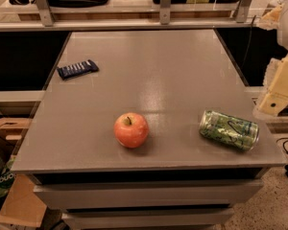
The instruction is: Move apple near rxbar blueberry
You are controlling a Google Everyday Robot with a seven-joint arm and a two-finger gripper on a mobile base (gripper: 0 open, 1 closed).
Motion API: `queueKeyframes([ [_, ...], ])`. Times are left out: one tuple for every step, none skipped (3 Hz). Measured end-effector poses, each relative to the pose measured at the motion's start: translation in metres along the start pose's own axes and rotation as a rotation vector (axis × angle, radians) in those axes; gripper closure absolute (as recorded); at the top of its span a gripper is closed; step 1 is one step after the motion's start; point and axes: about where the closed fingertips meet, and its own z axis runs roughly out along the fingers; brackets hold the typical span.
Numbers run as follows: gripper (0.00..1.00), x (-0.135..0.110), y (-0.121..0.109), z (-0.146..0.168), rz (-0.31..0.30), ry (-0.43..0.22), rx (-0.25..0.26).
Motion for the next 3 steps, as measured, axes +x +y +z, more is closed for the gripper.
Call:
queueKeyframes([
  [0.00, 0.000, 0.000, 0.000, 0.000, 0.000, 0.000],
  [0.00, -0.002, -0.001, 0.004, 0.019, -0.011, -0.003],
  [0.00, -0.012, -0.003, 0.012, 0.044, -0.034, -0.011],
])
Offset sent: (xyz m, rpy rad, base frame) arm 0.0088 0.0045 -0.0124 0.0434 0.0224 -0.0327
